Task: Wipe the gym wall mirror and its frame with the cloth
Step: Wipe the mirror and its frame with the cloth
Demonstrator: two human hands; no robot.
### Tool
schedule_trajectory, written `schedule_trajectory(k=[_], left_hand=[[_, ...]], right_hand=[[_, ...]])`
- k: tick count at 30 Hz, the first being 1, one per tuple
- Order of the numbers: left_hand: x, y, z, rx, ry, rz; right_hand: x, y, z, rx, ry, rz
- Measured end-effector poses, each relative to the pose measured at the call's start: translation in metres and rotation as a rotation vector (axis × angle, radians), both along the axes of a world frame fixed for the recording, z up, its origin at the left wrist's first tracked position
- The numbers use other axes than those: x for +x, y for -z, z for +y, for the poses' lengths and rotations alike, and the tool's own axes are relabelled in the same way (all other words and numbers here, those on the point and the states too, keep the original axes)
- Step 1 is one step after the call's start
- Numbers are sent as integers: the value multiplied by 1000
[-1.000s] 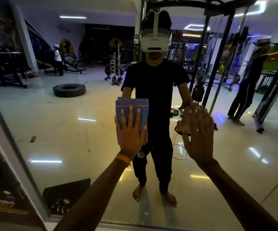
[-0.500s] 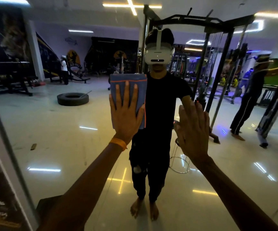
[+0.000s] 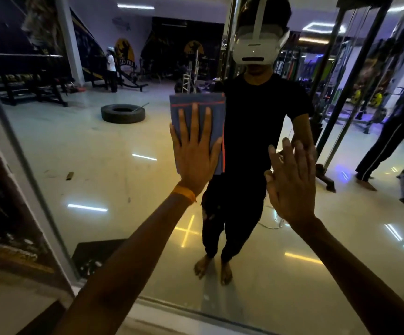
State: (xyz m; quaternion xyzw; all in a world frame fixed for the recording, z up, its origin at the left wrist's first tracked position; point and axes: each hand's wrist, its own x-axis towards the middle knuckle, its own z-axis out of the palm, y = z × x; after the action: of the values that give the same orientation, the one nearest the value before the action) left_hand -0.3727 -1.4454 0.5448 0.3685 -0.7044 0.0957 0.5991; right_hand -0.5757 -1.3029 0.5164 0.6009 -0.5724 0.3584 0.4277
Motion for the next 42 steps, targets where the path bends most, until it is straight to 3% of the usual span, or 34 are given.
schedule_trajectory(k=[2, 8, 11, 14, 17, 19, 23, 25, 27, 32, 34, 36, 40, 42], left_hand=[[-6, 7, 0, -6, -24, 18], [-11, 198, 49, 230, 54, -25], [-23, 168, 50, 279, 23, 93], [-30, 72, 30, 204, -27, 230], [-27, 16, 13, 74, -102, 187], [-26, 45, 14, 58, -91, 139], [-15, 196, 53, 247, 21, -11], [-11, 235, 63, 302, 27, -36], [-16, 218, 55, 285, 9, 18], [-31, 71, 24, 101, -42, 120], [-34, 42, 15, 76, -104, 136], [-38, 62, 20, 101, -128, 156], [-49, 167, 65, 286, -14, 130], [-56, 183, 77, 354, 15, 204]], right_hand=[[0, 3, -1, 3, -1, -12], [-1, 5, 0, 27, -31, -4], [-8, 2, 5, 72, -48, 22], [-14, -2, 7, 82, -48, 50], [-11, -1, 4, 66, -7, 57], [-6, 3, 1, 48, 35, 54], [0, 10, -5, 39, 103, 65], [-4, 10, -6, 36, 115, 76], [-8, 7, -5, 44, 103, 92], [-16, 5, 10, 99, 68, 138], [-21, 4, 11, 113, 86, 184], [-23, 5, 9, 123, 121, 214], [-27, 8, 5, 103, 221, 314], [-29, 8, 7, 104, 243, 345]])
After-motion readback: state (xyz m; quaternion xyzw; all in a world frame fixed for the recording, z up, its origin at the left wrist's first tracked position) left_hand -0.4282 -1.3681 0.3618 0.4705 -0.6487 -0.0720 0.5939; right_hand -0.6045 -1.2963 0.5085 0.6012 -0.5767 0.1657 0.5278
